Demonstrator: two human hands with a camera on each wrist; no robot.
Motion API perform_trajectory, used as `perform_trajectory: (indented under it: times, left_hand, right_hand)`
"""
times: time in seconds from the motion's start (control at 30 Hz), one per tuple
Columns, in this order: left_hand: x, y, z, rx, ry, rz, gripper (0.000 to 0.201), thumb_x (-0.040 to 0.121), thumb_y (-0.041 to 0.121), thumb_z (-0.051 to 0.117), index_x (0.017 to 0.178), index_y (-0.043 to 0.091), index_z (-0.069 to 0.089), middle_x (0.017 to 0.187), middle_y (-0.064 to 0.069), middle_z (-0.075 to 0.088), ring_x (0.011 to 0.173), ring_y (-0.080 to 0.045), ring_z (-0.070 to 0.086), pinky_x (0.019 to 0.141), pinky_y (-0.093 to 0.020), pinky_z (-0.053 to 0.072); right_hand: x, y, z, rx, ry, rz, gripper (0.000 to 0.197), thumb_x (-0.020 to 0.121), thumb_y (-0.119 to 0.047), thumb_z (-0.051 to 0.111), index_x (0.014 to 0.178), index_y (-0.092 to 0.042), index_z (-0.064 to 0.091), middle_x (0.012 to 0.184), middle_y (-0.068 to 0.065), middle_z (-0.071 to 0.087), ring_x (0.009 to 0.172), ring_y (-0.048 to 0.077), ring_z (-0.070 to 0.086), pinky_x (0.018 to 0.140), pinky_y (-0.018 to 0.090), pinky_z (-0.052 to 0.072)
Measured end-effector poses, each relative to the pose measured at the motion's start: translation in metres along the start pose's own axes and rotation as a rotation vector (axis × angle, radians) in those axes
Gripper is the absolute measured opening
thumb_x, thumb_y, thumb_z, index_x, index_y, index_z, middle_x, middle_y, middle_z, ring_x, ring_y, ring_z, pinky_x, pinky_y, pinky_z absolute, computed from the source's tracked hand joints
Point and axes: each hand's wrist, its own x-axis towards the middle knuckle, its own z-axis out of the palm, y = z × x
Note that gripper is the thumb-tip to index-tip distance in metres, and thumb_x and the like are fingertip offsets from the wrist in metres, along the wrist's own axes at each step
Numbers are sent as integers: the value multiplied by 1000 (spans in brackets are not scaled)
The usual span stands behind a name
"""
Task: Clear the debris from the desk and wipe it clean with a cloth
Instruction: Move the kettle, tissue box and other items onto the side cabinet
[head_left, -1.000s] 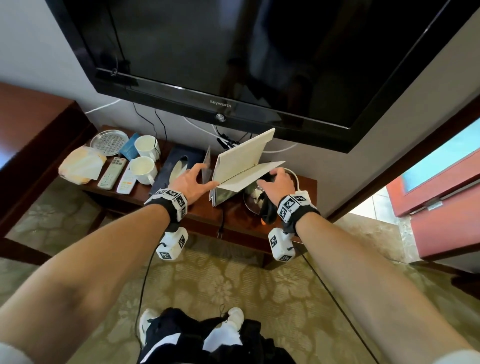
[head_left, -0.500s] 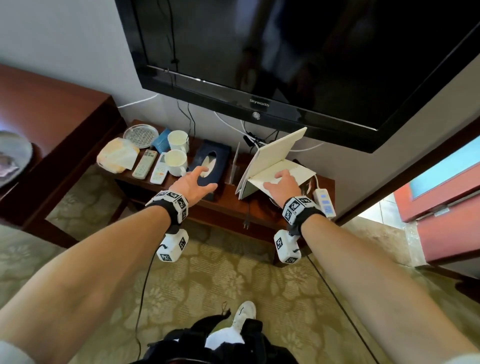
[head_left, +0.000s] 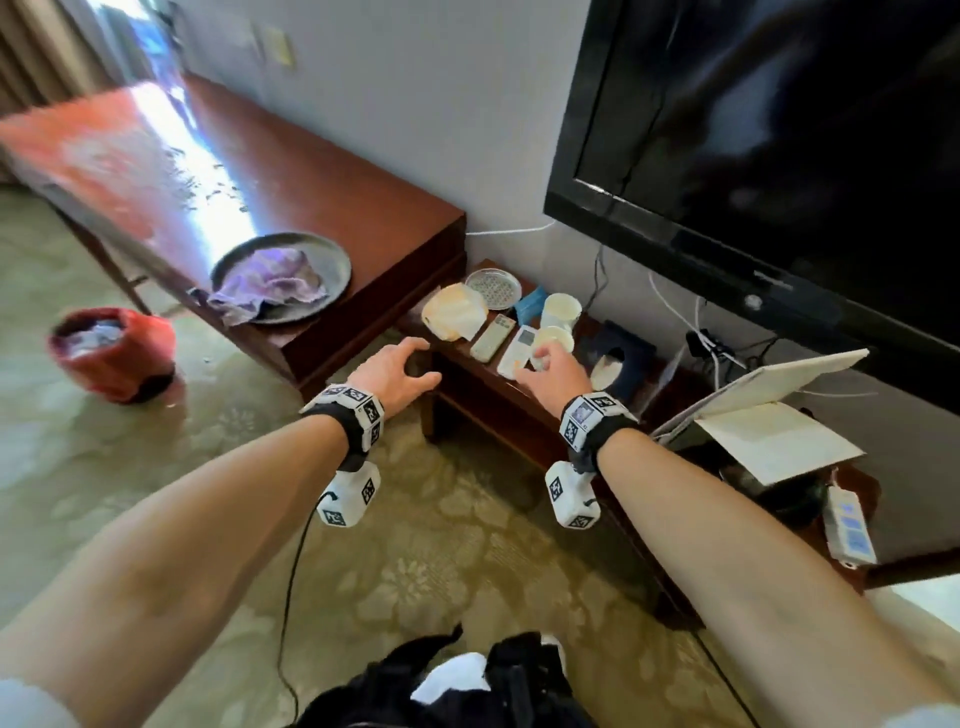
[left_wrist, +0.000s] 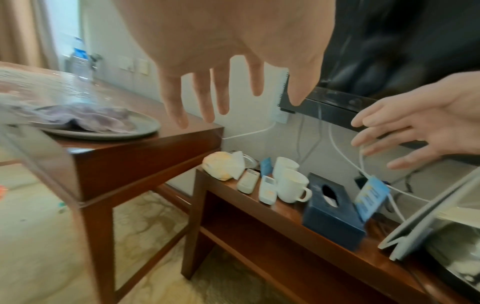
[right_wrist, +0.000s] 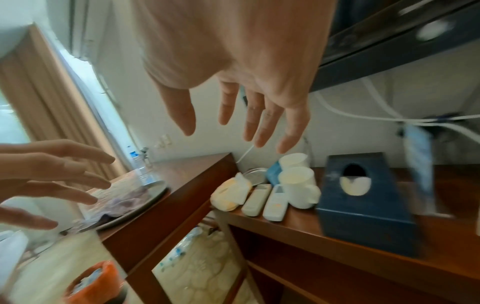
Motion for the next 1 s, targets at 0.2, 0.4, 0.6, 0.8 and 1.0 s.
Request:
perform_trajectory:
  times: [0.2, 0.4, 0.6, 0.8, 1.0]
  left_hand:
    - [-10, -95, -64, -105, 136, -160, 52, 86, 55, 59, 133, 37, 46, 138, -3, 50, 117, -24, 55, 98, -37, 45]
    - [1, -171, -119, -119, 254, -308, 48, 88, 50, 61, 132, 33, 51, 136, -5, 55, 120, -24, 54, 102, -38, 42]
    - [32, -242, -177, -134, 370, -424, 47, 87, 55, 58, 129, 35, 52, 132, -6, 56, 117, -25, 54, 102, -40, 44]
    - [50, -305, -222, -190, 450, -538, 46, 87, 48, 62, 128, 30, 55, 131, -7, 57, 116, -24, 55, 102, -38, 43]
    - [73, -381, -273, -269, 493, -576, 56, 78, 55, 57, 128, 29, 57, 128, -7, 60, 115, -27, 56, 101, -41, 45]
  right_hand:
    - [30, -108, 77, -61, -164, -203, 36, 85, -35, 66, 116, -23, 50, 127, 5, 55, 114, 26, 54, 99, 40, 44]
    - [71, -207, 143, -156, -269, -367, 40, 84, -38, 64, 119, -24, 51, 126, 5, 53, 115, 25, 54, 94, 36, 45]
    - [128, -314, 198, -176, -360, -492, 41, 85, -35, 65, 121, -21, 52, 118, 1, 55, 105, 20, 59, 89, 31, 48]
    - [157, -393, 261, -257, -447, -571, 42, 71, -47, 61, 108, -33, 48, 107, 2, 60, 98, 27, 64, 91, 50, 52]
    - [174, -472, 330, -324, -472, -629, 43, 85, -36, 68, 122, -20, 53, 122, 6, 58, 108, 23, 59, 97, 38, 49]
